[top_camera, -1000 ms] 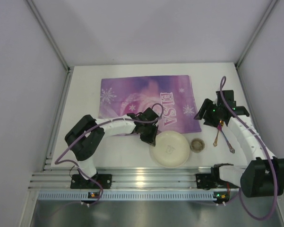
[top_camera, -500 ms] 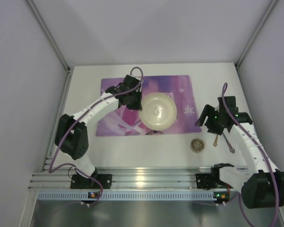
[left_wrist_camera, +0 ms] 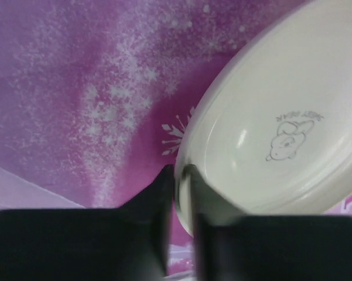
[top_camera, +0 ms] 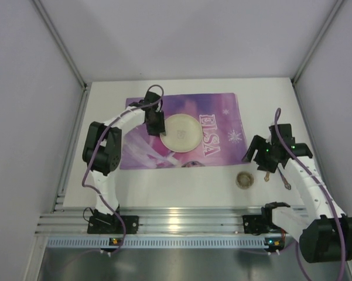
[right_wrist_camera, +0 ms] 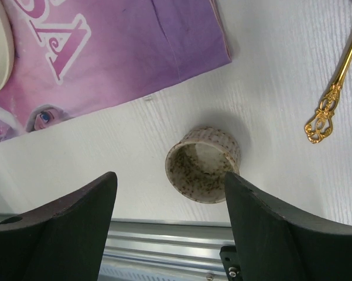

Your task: Set the dinner table for one person

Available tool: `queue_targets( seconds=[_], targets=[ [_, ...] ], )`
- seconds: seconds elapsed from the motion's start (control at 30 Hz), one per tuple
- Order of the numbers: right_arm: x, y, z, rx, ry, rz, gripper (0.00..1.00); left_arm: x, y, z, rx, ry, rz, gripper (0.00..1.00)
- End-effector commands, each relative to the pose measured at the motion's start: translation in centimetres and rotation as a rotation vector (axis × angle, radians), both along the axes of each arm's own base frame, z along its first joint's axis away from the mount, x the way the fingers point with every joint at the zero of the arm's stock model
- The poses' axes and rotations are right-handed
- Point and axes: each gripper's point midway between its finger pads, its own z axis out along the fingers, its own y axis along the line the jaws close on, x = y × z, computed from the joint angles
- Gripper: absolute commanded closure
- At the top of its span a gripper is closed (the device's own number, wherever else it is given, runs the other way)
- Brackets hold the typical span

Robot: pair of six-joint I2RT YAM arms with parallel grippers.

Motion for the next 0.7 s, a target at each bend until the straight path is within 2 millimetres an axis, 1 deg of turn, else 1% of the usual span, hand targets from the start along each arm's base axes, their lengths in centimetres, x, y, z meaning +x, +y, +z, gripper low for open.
queue_targets(
  seconds=[0.0,0.03,0.07,0.1,0.13,0.17,0.2,0.23,0.3,0.33,0.37,0.4,0.43,0.47,0.57,0.6,0.67],
  targets=[
    [-1.0,-1.0,-0.1,-0.057,0.017,-0.017,0.25,1.3,0.0,-0.4,-0.005,-0.021,0.054,0.53],
    [-2.0,-1.7,-0.6,-0.09,0.066,-0.036,0.25,1.3,0.2,-0.6,-0.01,-0.016,0.064,0.37],
    [-2.2,-3.2,-0.8,-0.165,0.087,-0.084,0.25,1.3,0.2,-0.6,-0.016,-0.016,0.077,0.25],
    [-2.7,-3.7,-1.1,-0.192,0.119,-0.109,0.25,1.0,0.3,-0.2,-0.02,-0.024,0.082,0.07],
    [-2.9,-3.8,-1.4,-0.198,0.141,-0.11,0.26,0.9,0.3,0.2,-0.027,-0.034,0.088,0.03],
    [-3.1,-4.0,-1.6,-0.205,0.157,-0.121,0.27,0.9,0.2,0.6,-0.036,-0.047,0.091,0.02],
    [-3.2,-4.0,-1.9,-0.204,0.175,-0.143,0.28,0.8,0.4,1.4,-0.036,-0.063,0.096,0.02],
    [-3.6,-4.0,-2.3,-0.208,0.204,-0.148,0.31,0.9,0.5,1.9,-0.033,-0.074,0.099,0.02],
    [-4.2,-4.0,-3.3,-0.208,0.245,-0.159,0.33,0.9,0.8,2.8,-0.025,-0.09,0.103,0.02],
    [-4.3,-3.9,-3.8,-0.204,0.255,-0.159,0.35,0.8,0.9,3.6,-0.024,-0.102,0.103,0.02],
    [-4.8,-3.7,-4.6,-0.194,0.276,-0.154,0.36,0.8,1.1,4.2,-0.018,-0.109,0.1,0.02],
    [-4.9,-3.6,-5.0,-0.188,0.285,-0.159,0.37,0.7,1.3,4.6,-0.012,-0.117,0.1,0.02],
    [-4.8,-3.5,-5.4,-0.181,0.282,-0.158,0.4,0.7,1.5,5.5,-0.011,-0.139,0.102,0.02],
    [-5.2,-3.3,-6.1,-0.169,0.3,-0.157,0.41,0.5,1.7,5.8,-0.005,-0.14,0.1,0.02],
    [-5.2,-3.0,-7.3,-0.167,0.317,-0.151,0.44,0.4,1.9,7.2,-0.012,-0.174,0.099,0.02],
    [-5.1,-3.0,-7.5,-0.167,0.322,-0.157,0.45,0.2,2.0,7.3,-0.011,-0.172,0.1,0.02],
    [-4.7,-2.6,-7.8,-0.168,0.326,-0.142,0.49,0.0,2.2,7.9,-0.013,-0.181,0.103,0.02]
  ],
)
